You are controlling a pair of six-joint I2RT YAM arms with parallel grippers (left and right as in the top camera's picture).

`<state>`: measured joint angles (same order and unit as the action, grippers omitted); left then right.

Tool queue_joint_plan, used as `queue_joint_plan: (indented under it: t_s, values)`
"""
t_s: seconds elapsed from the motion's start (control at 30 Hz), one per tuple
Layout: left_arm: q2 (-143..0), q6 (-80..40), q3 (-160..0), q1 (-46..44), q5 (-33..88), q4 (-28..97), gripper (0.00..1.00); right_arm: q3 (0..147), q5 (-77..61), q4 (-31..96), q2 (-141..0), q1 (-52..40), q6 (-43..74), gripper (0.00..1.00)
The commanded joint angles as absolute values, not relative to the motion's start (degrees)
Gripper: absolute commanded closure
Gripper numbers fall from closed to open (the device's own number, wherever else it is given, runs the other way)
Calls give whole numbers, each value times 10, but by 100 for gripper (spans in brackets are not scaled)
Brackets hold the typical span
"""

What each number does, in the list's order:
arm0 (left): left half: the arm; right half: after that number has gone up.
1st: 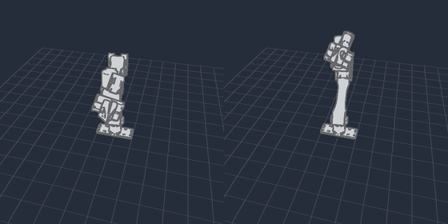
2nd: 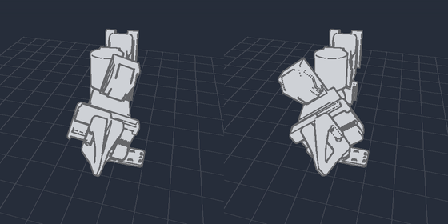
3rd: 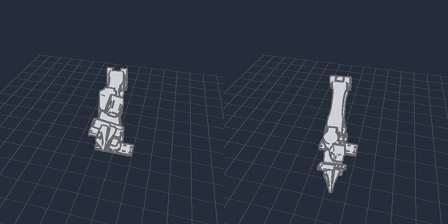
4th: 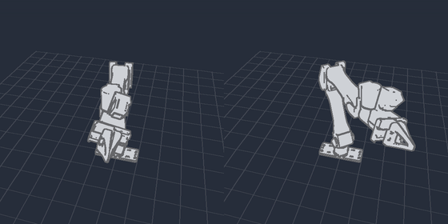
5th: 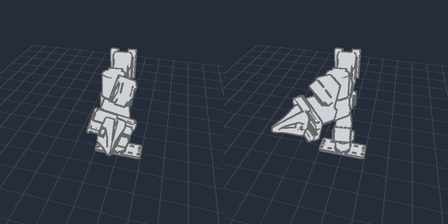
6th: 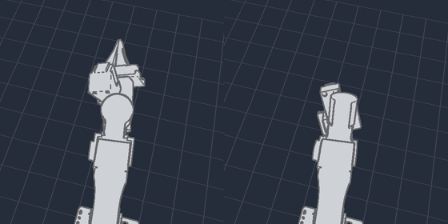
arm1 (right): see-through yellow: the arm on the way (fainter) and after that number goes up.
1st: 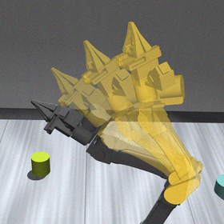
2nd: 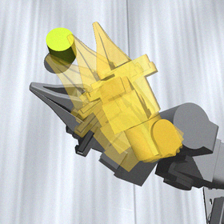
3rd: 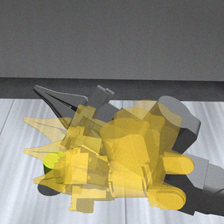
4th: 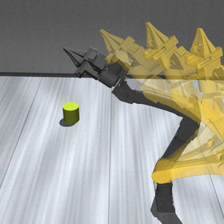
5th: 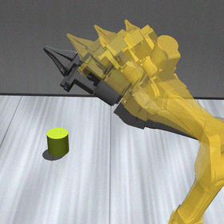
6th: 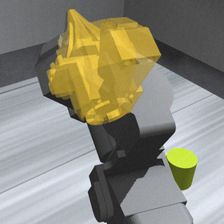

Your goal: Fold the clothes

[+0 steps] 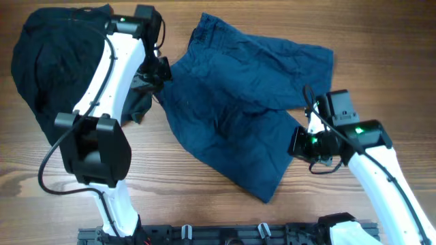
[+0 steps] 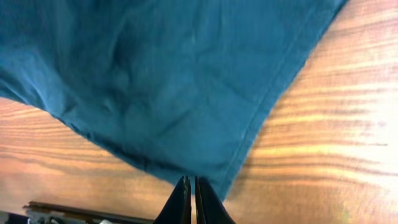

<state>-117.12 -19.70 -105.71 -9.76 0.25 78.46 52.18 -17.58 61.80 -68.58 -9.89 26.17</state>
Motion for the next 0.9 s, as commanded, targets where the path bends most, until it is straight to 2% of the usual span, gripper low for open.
queue_joint_plan:
  t_s: [0.0, 0.27, 0.6, 0.87]
  values:
    - [-1170, -259, -971, -98, -11, 758, 96, 534, -183, 598, -715, -83, 222, 96]
    - [-1169, -327, -816, -98, 9, 650, 96, 534, -185, 570, -731, -65, 213, 96]
    - [-1162, -343, -702, -99, 19, 610, 96, 534, -185, 540, -757, -59, 209, 96]
    - [-1069, -365, -618, -99, 19, 574, 96, 534, -185, 521, -800, -59, 199, 96]
